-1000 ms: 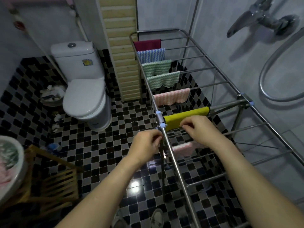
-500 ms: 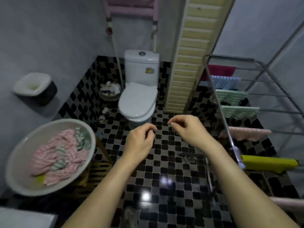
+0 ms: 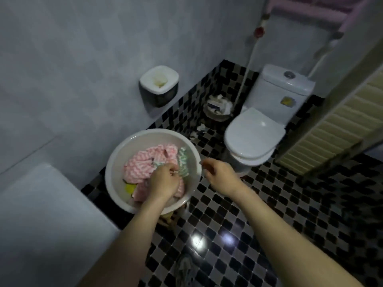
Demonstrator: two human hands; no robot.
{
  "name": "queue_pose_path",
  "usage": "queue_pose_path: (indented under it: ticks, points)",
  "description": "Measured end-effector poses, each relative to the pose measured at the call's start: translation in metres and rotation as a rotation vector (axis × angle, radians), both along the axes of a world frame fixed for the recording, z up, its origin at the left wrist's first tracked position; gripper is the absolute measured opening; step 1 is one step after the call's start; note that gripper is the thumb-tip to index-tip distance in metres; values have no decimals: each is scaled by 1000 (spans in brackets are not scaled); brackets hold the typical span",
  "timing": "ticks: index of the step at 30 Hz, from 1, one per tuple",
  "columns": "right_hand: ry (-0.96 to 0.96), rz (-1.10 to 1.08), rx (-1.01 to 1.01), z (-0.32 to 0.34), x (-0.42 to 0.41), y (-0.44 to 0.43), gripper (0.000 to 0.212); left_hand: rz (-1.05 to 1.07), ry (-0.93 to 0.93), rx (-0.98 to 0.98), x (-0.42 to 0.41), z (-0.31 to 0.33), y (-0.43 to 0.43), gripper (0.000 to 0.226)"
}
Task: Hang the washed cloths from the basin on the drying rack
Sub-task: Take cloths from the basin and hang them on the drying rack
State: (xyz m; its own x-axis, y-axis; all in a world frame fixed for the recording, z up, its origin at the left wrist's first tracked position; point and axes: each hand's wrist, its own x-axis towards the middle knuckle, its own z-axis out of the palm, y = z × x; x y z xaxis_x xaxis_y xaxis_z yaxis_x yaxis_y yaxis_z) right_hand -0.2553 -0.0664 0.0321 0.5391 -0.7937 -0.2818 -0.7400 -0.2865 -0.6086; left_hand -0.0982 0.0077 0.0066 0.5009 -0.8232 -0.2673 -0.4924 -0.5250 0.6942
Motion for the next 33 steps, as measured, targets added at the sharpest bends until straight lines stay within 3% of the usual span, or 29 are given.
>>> queue_pose_path:
  ticks: [5,9,12,17,19,22,24,27,29,31,33]
  points:
    - [161,194,50,-54,49,-9,44,51,-3,208,36,-48,11,34]
    - [290,430,18,-94,73,-15,42,-25,-103,343,43,-75,11,39]
    - [422,524,-18,-113,87,-15,44,-121,-75,472,42,-93,9,44]
    - [675,727,13,-138,109,-15,40,-159,-79,567,41,-124,-2,56]
    - [672,698,-17,-148,113,-15,32,-149,-105,570,41,-132,-7,55]
    - [489,470,2,-150,114,-20,24,-69,-151,470,46,-131,-13,38]
    - [314,273,116,-145,112,-30,16,140,-32,289,51,-127,-15,29]
    - [-184,-251,649,-124,106,-42,14,573,290,-35,63,-117,-13,12]
    - [-462,-537,1021,-106,101,-47,15,760,521,-174,69,-107,-11,18]
    - [-565,-630,1137,-95,96,-50,12,730,609,-250,74,-97,-7,20]
    - [-599,-598,1152,-90,92,-49,12,560,511,-191,80,-88,-1,27]
